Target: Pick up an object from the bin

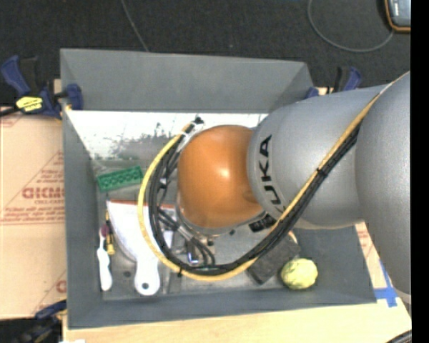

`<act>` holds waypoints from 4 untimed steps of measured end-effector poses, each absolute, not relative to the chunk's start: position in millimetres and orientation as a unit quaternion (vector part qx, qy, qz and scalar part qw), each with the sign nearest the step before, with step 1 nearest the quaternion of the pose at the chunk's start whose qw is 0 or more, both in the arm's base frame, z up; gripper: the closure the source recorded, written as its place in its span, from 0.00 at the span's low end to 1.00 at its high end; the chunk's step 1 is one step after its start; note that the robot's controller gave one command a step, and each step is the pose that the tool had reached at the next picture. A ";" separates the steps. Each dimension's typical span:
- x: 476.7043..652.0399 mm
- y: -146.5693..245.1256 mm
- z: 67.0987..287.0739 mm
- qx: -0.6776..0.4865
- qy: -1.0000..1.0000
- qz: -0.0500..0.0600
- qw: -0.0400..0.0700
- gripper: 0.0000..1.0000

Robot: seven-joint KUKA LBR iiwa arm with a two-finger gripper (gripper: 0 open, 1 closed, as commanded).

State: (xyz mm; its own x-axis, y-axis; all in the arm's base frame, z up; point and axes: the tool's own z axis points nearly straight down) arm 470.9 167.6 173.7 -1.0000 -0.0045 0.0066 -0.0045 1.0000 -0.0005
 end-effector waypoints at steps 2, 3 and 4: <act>513.9 161.8 69.9 0.240 -0.971 0.000 0.001 0.00; 502.7 164.7 125.1 0.196 -0.981 -0.001 -0.003 0.00; 475.9 175.8 99.9 0.324 -0.946 -0.001 0.002 0.00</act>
Offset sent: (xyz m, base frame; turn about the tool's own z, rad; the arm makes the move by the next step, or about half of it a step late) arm 0.0428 -0.0046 -0.1037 -0.4879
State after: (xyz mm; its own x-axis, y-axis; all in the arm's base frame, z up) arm 475.9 175.8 99.9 -0.7903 -0.6127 0.0033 -0.6127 0.7903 0.0027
